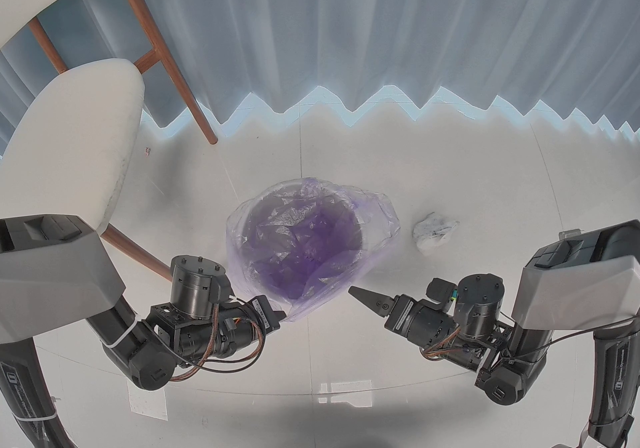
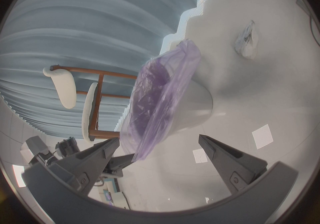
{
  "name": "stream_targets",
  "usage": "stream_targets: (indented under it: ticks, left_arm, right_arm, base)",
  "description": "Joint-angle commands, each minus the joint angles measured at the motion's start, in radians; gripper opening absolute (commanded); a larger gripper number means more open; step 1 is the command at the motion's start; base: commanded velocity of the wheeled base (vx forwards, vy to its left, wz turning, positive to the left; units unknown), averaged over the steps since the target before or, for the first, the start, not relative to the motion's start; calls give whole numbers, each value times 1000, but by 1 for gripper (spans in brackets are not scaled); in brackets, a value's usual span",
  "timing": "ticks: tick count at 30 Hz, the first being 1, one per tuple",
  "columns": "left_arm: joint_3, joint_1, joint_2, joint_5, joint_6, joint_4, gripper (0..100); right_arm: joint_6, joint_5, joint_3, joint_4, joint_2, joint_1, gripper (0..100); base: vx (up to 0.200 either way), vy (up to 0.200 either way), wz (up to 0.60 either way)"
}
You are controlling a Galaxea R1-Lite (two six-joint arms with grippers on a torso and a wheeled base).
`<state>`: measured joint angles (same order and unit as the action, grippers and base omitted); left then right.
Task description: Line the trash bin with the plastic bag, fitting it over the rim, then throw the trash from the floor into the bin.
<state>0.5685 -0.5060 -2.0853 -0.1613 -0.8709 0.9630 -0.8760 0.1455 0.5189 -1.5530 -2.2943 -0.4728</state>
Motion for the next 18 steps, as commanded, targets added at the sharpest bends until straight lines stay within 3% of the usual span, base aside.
stream_targets:
  ticks: [1,18]
  left_arm:
    - [-13,-17,33,0,0,-1,0]
    - [-22,-42,47,0,-2,0,0]
  right_arm:
    - [0,-23,32,-18,-7,2,100]
    - [0,-57,119,-18,19,-1,100]
  base:
    - [0,0,0]
    - [0,0,0]
